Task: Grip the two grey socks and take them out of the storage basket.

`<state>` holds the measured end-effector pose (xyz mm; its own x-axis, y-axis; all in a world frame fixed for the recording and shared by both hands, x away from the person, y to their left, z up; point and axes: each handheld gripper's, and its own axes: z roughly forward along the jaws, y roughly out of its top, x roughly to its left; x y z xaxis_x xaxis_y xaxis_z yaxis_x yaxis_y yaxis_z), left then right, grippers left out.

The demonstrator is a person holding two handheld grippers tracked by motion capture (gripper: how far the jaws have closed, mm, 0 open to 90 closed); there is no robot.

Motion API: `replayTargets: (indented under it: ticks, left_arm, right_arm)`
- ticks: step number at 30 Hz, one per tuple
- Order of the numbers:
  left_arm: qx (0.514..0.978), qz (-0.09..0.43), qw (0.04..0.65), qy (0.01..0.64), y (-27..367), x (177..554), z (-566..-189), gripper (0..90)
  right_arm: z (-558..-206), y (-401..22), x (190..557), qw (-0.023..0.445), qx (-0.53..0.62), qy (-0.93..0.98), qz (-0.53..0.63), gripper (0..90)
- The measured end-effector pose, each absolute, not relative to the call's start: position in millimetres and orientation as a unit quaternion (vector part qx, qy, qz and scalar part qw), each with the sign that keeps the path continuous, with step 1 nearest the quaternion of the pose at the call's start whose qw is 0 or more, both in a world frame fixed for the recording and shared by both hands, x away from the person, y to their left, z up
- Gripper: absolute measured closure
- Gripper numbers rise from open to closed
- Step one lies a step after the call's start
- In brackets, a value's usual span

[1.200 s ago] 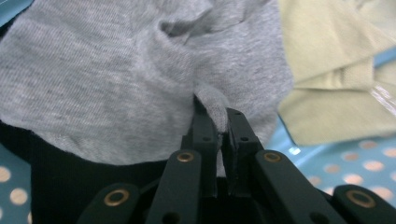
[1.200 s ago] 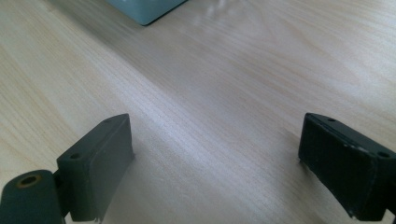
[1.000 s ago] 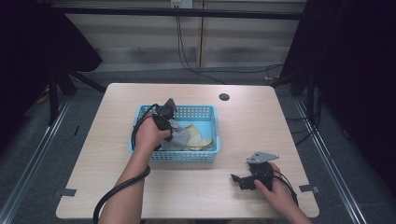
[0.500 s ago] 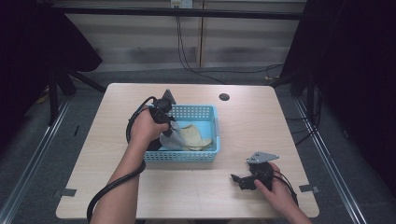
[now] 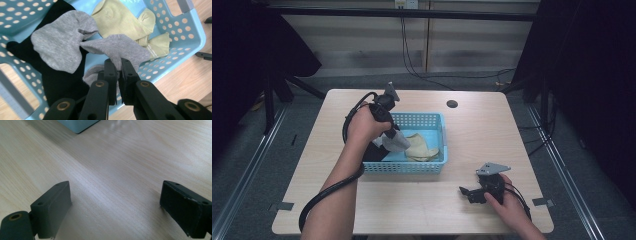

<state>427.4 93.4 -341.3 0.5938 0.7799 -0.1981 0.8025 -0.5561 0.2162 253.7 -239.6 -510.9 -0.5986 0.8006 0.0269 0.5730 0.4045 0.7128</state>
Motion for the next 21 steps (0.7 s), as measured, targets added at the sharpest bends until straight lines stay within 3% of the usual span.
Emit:
replayTargets:
  ticks: [21]
  left_arm:
    - [0.878, -0.024, 0.138, 0.457, 107, 429, -307, 85.1]
  right_arm:
    - [-511, -240, 254, 0.162, 0.418, 0.822, 0.351, 9.4]
